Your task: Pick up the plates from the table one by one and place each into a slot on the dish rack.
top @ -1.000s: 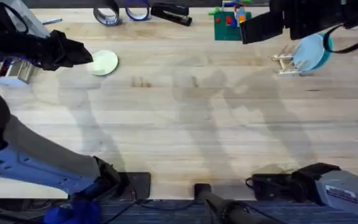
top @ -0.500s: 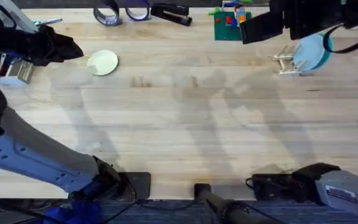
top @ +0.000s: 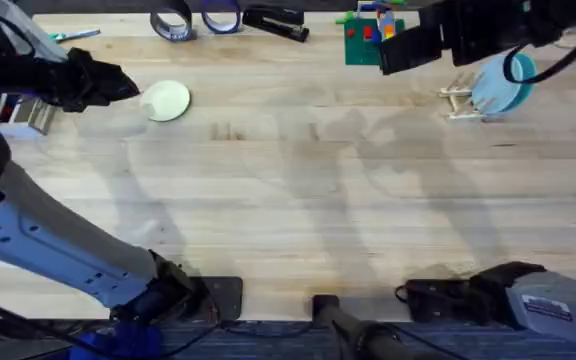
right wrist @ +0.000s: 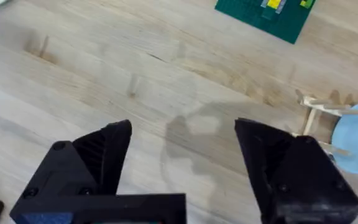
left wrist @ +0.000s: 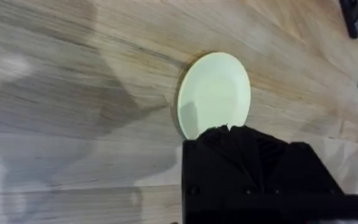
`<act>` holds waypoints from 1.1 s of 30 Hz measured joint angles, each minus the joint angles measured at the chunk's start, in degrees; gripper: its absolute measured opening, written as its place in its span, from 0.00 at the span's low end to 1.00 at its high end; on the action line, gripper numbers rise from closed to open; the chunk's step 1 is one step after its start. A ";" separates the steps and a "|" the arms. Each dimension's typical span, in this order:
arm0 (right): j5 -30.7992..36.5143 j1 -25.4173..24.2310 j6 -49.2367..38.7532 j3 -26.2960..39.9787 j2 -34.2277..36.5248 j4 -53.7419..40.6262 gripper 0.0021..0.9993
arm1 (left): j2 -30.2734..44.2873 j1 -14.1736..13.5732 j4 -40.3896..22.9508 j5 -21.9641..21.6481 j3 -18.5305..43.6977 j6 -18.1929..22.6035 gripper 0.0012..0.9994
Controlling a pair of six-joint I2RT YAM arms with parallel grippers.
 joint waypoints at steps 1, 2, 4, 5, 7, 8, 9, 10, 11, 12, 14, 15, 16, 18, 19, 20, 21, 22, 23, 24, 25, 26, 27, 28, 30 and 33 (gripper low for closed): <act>0.00 0.00 0.00 0.00 0.00 0.03 1.00 | 0.00 0.46 0.05 0.65 0.00 -0.02 0.04; 0.00 0.00 0.00 0.00 0.00 0.11 1.00 | 0.07 0.95 0.10 1.36 0.00 -0.03 0.04; 0.00 0.00 0.00 0.00 0.00 0.11 1.00 | 0.39 1.76 0.26 2.11 0.02 -0.15 0.04; 0.00 0.00 0.00 0.00 0.00 0.19 1.00 | 0.58 2.08 0.28 2.37 0.02 -0.18 0.04; 0.00 0.00 0.00 0.00 0.00 0.59 1.00 | 1.14 2.46 0.26 2.79 0.02 -0.22 0.04; 0.00 0.00 0.00 0.00 0.00 1.04 1.00 | 1.33 2.46 0.26 2.92 0.02 -0.22 0.04; -0.01 0.00 0.00 0.00 0.00 1.44 1.00 | 1.51 2.46 0.28 3.04 0.02 -0.24 0.04; 0.00 0.00 0.00 0.00 0.00 1.75 1.00 | 1.60 2.43 0.26 3.05 0.02 -0.24 0.04; 0.00 0.00 0.00 0.00 0.00 2.13 1.00 | 1.66 2.42 0.25 3.12 0.02 -0.24 0.04; 0.00 0.00 0.00 0.00 0.00 2.43 1.00 | 1.66 2.39 0.26 3.19 0.02 -0.25 0.04; -0.02 0.00 0.00 0.00 0.00 2.80 1.00 | 1.66 2.39 0.24 3.36 0.02 -0.26 0.04; 0.00 0.00 0.00 0.00 0.00 2.82 1.00 | 1.66 2.39 0.22 3.48 0.02 -0.29 0.04; 0.00 0.00 0.00 0.00 0.00 2.84 1.00 | 1.68 2.39 0.24 3.65 0.02 -0.37 0.04; -0.02 0.00 0.00 0.00 0.00 2.84 1.00 | 1.91 2.39 0.23 4.20 0.05 -0.37 0.04; 0.00 0.00 0.00 0.00 0.00 2.84 1.00 | 2.23 2.39 0.24 4.39 0.08 -0.39 0.04; 0.00 0.00 0.00 0.00 0.00 2.84 1.00 | 2.55 2.39 0.26 4.49 0.11 -0.39 0.04; 0.00 0.00 0.00 0.00 0.00 2.84 1.00 | 3.04 2.39 0.24 4.51 0.11 -0.39 0.04; -0.01 0.00 0.00 0.00 0.00 2.86 1.00 | 3.48 2.39 0.23 4.51 0.11 -0.39 0.04; 0.00 0.00 0.00 0.00 0.00 2.86 1.00 | 4.00 2.39 0.24 4.55 0.11 -0.41 0.04; 0.00 0.00 0.00 0.00 0.00 2.86 1.00 | 4.40 2.39 0.24 4.54 0.11 -0.41 0.04; -0.01 0.00 0.00 0.00 0.00 2.86 1.00 | 4.90 2.39 0.22 4.54 0.11 -0.41 0.04; 0.00 0.00 0.00 0.00 0.00 2.86 1.00 | 5.28 2.39 0.24 4.54 0.11 -0.41 0.04; 0.00 0.00 0.00 0.00 0.00 2.84 1.00 | 5.65 2.39 0.22 4.54 0.11 -0.41 0.04; -0.02 0.00 0.00 0.00 0.00 2.86 1.00 | 6.01 2.39 0.22 4.54 0.11 -0.41 0.04; -0.01 0.00 0.00 0.00 0.00 2.86 1.00 | 6.43 2.39 0.23 4.54 0.11 -0.41 0.04; -0.01 0.00 0.00 0.00 0.00 2.86 1.00 | 6.60 2.39 0.30 4.54 0.11 -0.41 0.04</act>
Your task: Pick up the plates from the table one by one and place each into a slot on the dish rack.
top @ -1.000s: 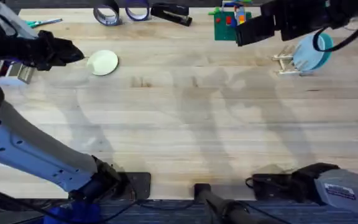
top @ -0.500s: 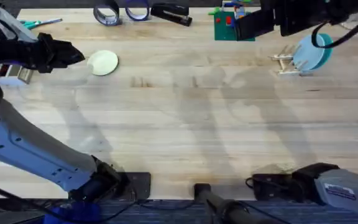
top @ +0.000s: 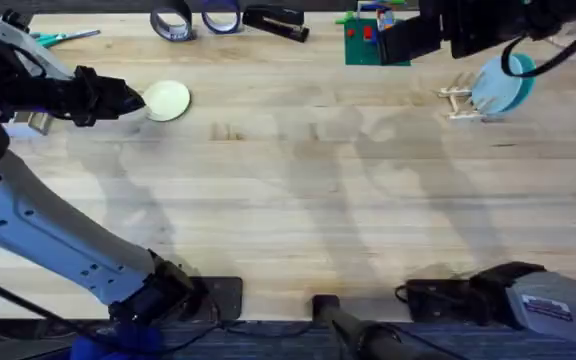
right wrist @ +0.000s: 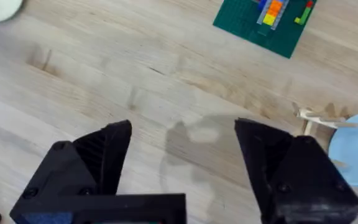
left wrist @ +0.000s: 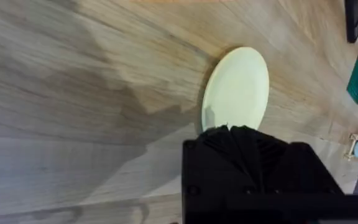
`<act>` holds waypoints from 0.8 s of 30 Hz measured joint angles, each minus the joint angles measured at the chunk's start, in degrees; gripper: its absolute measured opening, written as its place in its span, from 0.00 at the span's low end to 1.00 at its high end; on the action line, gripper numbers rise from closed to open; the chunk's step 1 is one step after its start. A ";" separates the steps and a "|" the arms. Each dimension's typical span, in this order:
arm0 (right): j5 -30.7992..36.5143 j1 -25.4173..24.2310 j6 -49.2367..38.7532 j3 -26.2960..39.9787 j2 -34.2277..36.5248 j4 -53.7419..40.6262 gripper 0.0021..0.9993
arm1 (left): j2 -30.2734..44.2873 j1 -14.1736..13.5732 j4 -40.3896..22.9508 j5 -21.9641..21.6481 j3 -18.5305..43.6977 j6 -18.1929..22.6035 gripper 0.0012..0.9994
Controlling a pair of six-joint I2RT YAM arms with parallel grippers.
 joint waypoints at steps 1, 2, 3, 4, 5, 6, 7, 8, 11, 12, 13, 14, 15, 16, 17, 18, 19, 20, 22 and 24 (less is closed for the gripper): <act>0.01 0.00 0.00 0.00 0.00 0.00 1.00 | 0.00 0.00 0.03 0.00 0.00 0.00 0.04; 0.01 0.00 0.00 0.00 0.00 0.00 1.00 | 0.00 0.00 0.20 0.00 0.00 0.00 0.04; 0.01 0.00 0.00 0.00 0.00 0.00 1.00 | 0.00 0.00 0.39 0.00 0.00 0.00 0.04; 0.01 0.00 0.00 0.00 0.00 -0.02 1.00 | 0.00 0.00 1.00 0.00 0.00 0.00 0.04; 0.01 0.00 0.00 0.00 0.00 0.00 1.00 | 0.00 0.00 1.14 0.00 0.00 0.00 0.04; 0.01 0.00 0.00 0.00 0.00 0.00 1.00 | 0.00 0.00 1.31 0.00 0.00 0.01 0.04; 0.01 0.00 0.00 0.00 0.00 0.00 1.00 | 0.00 0.00 1.49 0.00 0.00 0.00 0.04; -0.01 0.00 0.00 0.00 0.00 0.00 1.00 | 0.00 0.00 1.69 0.00 0.00 0.00 0.04; 0.01 0.00 0.00 0.00 0.00 0.00 1.00 | 0.22 0.00 1.93 0.04 0.07 0.00 0.04; 0.01 0.00 0.00 0.00 0.00 0.00 1.00 | 0.57 0.00 1.97 0.07 0.15 0.01 0.04; 0.01 0.00 0.00 0.00 0.00 0.00 1.00 | 1.15 0.00 2.10 0.14 0.25 0.00 0.04; 0.01 0.00 0.00 0.00 0.00 0.00 1.00 | 1.80 0.00 2.09 0.15 0.35 0.00 0.04; 0.01 0.00 0.00 0.00 0.00 0.00 1.00 | 2.71 0.00 2.13 0.23 0.47 0.00 0.04; 0.01 0.00 0.00 0.00 0.00 0.00 1.00 | 3.62 0.09 2.15 1.23 0.66 -0.02 0.04; 0.01 0.00 0.00 0.00 0.00 0.00 1.00 | 4.28 0.11 2.21 1.63 0.82 -0.04 0.04; 0.01 0.00 0.00 0.00 0.00 -0.02 1.00 | 4.88 0.18 2.29 2.45 1.00 -0.05 0.04; -0.01 0.00 0.00 0.00 0.00 0.00 1.00 | 5.25 0.22 2.28 3.10 1.15 -0.13 0.04; 0.01 0.00 0.00 0.00 0.00 0.00 1.00 | 5.44 0.27 2.23 3.41 1.28 -0.19 0.04; 0.00 0.00 0.00 0.00 0.00 -0.02 1.00 | 5.86 0.28 2.09 3.75 1.63 -0.24 0.04; 0.01 0.00 0.00 0.00 0.00 -0.09 1.00 | 6.27 0.28 2.13 4.31 1.84 -0.24 0.04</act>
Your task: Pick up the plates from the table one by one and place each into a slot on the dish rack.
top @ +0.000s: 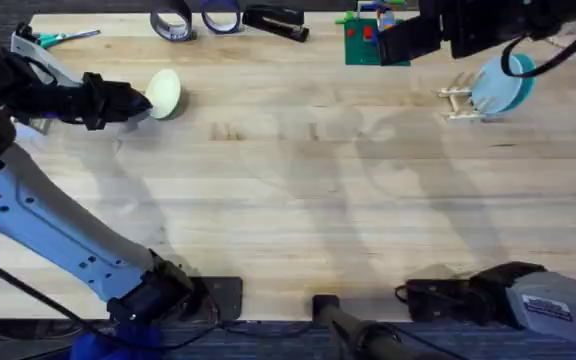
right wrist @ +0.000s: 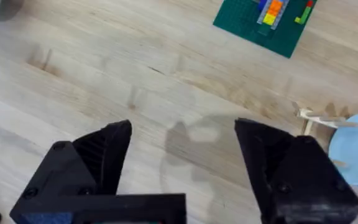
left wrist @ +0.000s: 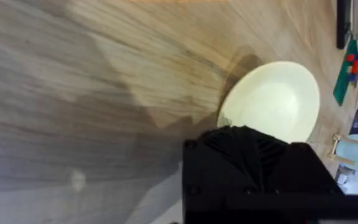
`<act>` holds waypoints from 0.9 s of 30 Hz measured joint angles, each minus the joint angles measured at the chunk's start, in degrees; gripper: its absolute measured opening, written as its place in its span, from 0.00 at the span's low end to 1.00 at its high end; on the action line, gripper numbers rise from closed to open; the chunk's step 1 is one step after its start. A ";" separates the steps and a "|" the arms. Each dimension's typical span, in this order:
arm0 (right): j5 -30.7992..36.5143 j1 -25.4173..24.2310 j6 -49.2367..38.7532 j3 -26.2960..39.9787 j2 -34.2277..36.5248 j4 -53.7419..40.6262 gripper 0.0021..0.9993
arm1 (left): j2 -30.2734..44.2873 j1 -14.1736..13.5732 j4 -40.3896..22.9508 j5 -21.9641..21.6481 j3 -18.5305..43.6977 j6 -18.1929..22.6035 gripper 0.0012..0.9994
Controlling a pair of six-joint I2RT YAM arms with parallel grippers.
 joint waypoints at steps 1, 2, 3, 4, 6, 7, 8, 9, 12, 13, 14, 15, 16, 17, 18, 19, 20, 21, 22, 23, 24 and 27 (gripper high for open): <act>0.00 0.00 0.00 0.00 0.00 -0.04 1.00 | 0.12 0.02 -0.02 0.23 0.01 -0.02 0.04; -0.01 0.00 0.00 0.00 0.00 -0.02 0.99 | 0.25 0.04 -0.03 0.45 0.08 -0.01 0.04; 0.00 0.00 0.00 0.00 0.00 -0.02 0.99 | 0.33 0.07 -0.02 0.59 0.11 -0.04 0.04; 0.00 0.00 0.00 0.00 0.00 -0.02 0.99 | 0.35 0.11 0.00 0.66 0.12 -0.05 0.04; 0.00 0.00 0.00 0.00 0.00 -0.02 1.00 | 0.35 0.11 0.05 0.72 0.13 -0.11 0.04; 0.00 0.00 0.00 0.00 0.00 -0.04 0.99 | 0.37 0.11 0.07 0.72 0.13 -0.13 0.04; -0.01 0.00 0.00 0.00 0.00 -0.02 1.00 | 0.37 0.11 0.09 0.72 0.13 -0.15 0.04; 0.00 0.00 0.00 0.00 0.00 -0.02 1.00 | 0.37 0.11 0.11 0.72 0.13 -0.13 0.04; 0.00 0.00 0.00 0.00 0.00 0.09 1.00 | 0.37 0.11 0.11 0.72 0.13 -0.13 0.04; 0.00 0.00 0.00 0.00 0.00 0.09 1.00 | 0.37 0.11 0.11 0.72 0.13 -0.15 0.04; -0.02 0.00 0.02 0.00 0.00 0.12 1.00 | 0.37 0.11 0.08 0.72 0.13 -0.14 0.04; -0.02 0.00 0.14 0.00 0.00 0.17 1.00 | 0.37 0.11 0.05 0.72 0.13 -0.14 0.04; -0.02 0.00 0.20 0.00 0.00 0.20 1.00 | 0.37 0.11 0.00 0.72 0.13 -0.13 0.04; -0.02 0.02 0.40 0.00 0.00 0.21 1.00 | 0.37 0.11 0.00 0.72 0.13 -0.13 0.04; -0.03 0.07 0.85 0.00 0.00 0.22 1.00 | 0.37 0.11 -0.01 0.72 0.13 -0.13 0.04; -0.04 0.13 1.63 0.00 0.00 0.34 1.00 | 0.37 0.11 0.00 0.72 0.13 -0.13 0.04; -0.26 0.16 2.47 0.00 0.00 0.68 1.00 | 0.37 0.11 -0.02 0.72 0.13 -0.13 0.04; -0.71 0.17 3.16 0.00 0.00 1.27 1.00 | 0.36 0.11 -0.02 0.72 0.13 -0.13 0.04; -1.41 0.17 3.76 0.00 0.02 1.84 1.00 | 0.37 0.11 -0.02 0.72 0.13 -0.14 0.04; -2.29 0.22 4.25 0.00 0.09 2.48 1.00 | 0.37 0.11 -0.02 0.72 0.13 -0.13 0.04; -3.17 0.28 4.55 0.02 0.26 3.12 1.00 | 0.37 0.11 -0.02 0.72 0.13 -0.14 0.04; -6.28 0.87 5.50 0.07 2.04 5.92 1.00 | 0.37 0.11 -0.02 0.72 0.13 -0.13 0.04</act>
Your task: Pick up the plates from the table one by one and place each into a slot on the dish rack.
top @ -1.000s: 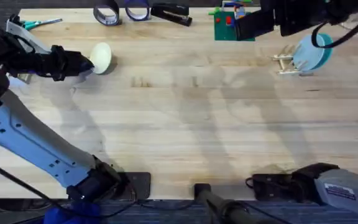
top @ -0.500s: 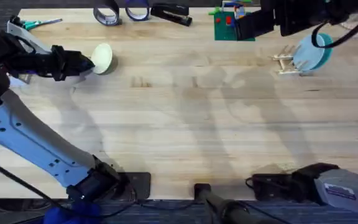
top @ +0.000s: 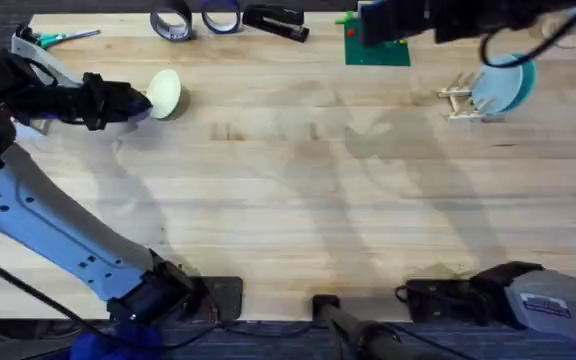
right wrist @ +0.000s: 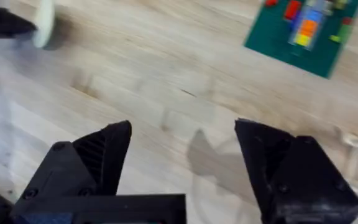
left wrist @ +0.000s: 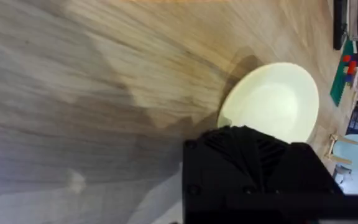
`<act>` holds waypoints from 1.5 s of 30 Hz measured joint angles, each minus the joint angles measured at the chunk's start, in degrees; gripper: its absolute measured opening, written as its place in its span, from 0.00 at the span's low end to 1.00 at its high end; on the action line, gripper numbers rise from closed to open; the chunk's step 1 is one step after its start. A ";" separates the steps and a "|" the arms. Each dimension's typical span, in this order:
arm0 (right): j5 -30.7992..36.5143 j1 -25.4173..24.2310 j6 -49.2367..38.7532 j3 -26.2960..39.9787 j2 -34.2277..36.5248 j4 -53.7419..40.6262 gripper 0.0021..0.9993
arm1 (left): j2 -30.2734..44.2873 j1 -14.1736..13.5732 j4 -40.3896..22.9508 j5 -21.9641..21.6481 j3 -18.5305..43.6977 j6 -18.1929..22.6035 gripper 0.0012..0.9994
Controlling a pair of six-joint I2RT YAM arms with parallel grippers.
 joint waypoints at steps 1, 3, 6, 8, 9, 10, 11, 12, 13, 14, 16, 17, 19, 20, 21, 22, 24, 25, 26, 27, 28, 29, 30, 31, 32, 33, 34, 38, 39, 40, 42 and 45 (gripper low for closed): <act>-0.77 0.29 0.45 0.00 0.90 1.07 1.00 | -0.02 0.00 0.00 0.00 0.00 0.00 0.04; -1.98 0.96 1.49 0.00 2.95 3.25 1.00 | 0.00 0.00 0.00 0.00 0.00 0.00 0.04; -3.10 2.24 3.21 0.00 6.26 6.61 0.99 | 0.00 0.00 0.00 0.00 0.00 0.00 0.04; -3.62 3.30 4.54 0.00 8.31 8.97 0.99 | -0.02 0.00 0.00 0.00 0.00 -0.02 0.04; -4.09 3.75 4.90 0.00 9.13 10.00 0.99 | -0.02 0.00 0.00 0.00 0.00 0.00 0.04; -4.85 4.31 5.74 0.00 10.24 11.59 0.99 | 0.00 0.00 0.00 0.00 0.00 0.00 0.04; -5.55 4.74 6.60 0.00 11.12 12.90 0.99 | -0.01 0.00 0.00 0.00 0.00 0.00 0.04; -6.17 5.05 7.57 0.00 11.91 14.08 0.99 | 0.00 0.00 0.00 0.00 0.00 -0.02 0.04; -6.89 5.43 8.76 0.00 12.84 15.31 0.99 | 0.00 0.00 0.00 0.00 0.00 0.00 0.04; -7.64 5.72 9.90 0.00 13.73 16.31 0.99 | 0.00 0.00 0.00 0.00 0.00 -0.01 0.04; -8.57 6.19 12.06 0.00 15.39 18.07 0.99 | 0.00 0.00 0.00 0.00 0.00 0.00 0.04; -8.95 6.46 13.09 0.00 16.27 19.00 0.99 | 0.00 0.00 0.00 0.00 0.00 -0.02 0.04; -9.35 6.94 14.99 0.00 17.77 20.95 0.99 | 0.00 0.00 0.00 0.00 0.00 0.00 0.04; -9.50 7.23 15.88 0.00 18.43 22.04 0.99 | -0.01 0.00 0.00 0.00 0.00 -0.01 0.04; -9.62 7.53 16.80 0.00 19.01 23.07 0.99 | 0.00 0.00 0.00 0.00 0.00 -0.02 0.04; -9.65 7.90 17.55 0.00 19.54 24.09 0.99 | 0.00 0.00 0.00 0.00 0.00 -0.02 0.04; -9.82 8.67 19.16 0.00 20.48 25.94 1.00 | -0.01 0.00 0.00 0.00 0.00 -0.02 0.04; -9.97 9.04 19.84 0.02 20.92 26.67 0.99 | 0.00 0.00 0.00 0.00 0.00 -0.02 0.04; -10.05 9.45 20.33 0.21 21.42 27.01 0.99 | -0.01 0.00 0.00 0.00 0.00 -0.02 0.04; -10.28 10.59 21.43 1.87 23.64 27.10 1.00 | -0.02 0.00 0.00 0.00 0.00 -0.02 0.04; -10.41 11.70 21.82 5.59 26.85 26.73 0.99 | 0.00 0.00 0.00 0.00 0.00 -0.02 0.04; -10.43 12.15 22.08 7.41 28.30 26.69 0.99 | -0.02 0.00 0.00 -0.02 0.00 -0.02 0.04; -10.43 12.59 22.14 9.26 29.66 26.36 0.99 | 0.00 0.00 0.00 -0.01 0.00 -0.02 0.04; -10.44 12.95 22.32 10.81 30.80 26.04 0.99 | 0.00 0.00 0.00 0.00 0.00 -0.02 0.04; -10.43 13.42 22.36 12.81 32.22 25.41 0.99 | 0.00 0.00 0.00 -0.02 0.00 -0.02 0.04; -10.44 13.84 22.42 14.45 33.43 25.11 0.99 | 0.00 0.00 -0.01 -0.01 0.00 -0.02 0.04; -10.46 14.24 22.52 16.04 34.64 24.76 0.99 | 0.00 0.00 0.00 0.00 0.00 -0.02 0.04; -10.46 15.80 22.55 22.11 39.42 23.03 1.00 | -0.02 0.00 0.00 0.00 0.00 -0.02 0.04; -10.44 16.12 22.54 23.35 40.41 22.74 1.00 | 0.00 0.00 0.00 -0.01 0.00 -0.02 0.04; -10.44 16.41 22.55 24.43 41.29 22.55 0.99 | -0.01 0.00 0.00 -0.01 0.00 -0.02 0.04; -10.44 16.96 22.55 26.50 42.97 22.23 0.99 | 0.00 0.00 0.00 0.00 0.00 -0.02 0.04; -10.44 17.74 22.97 28.92 45.08 22.21 0.99 | 0.00 0.00 -0.02 -0.02 0.00 -0.02 0.04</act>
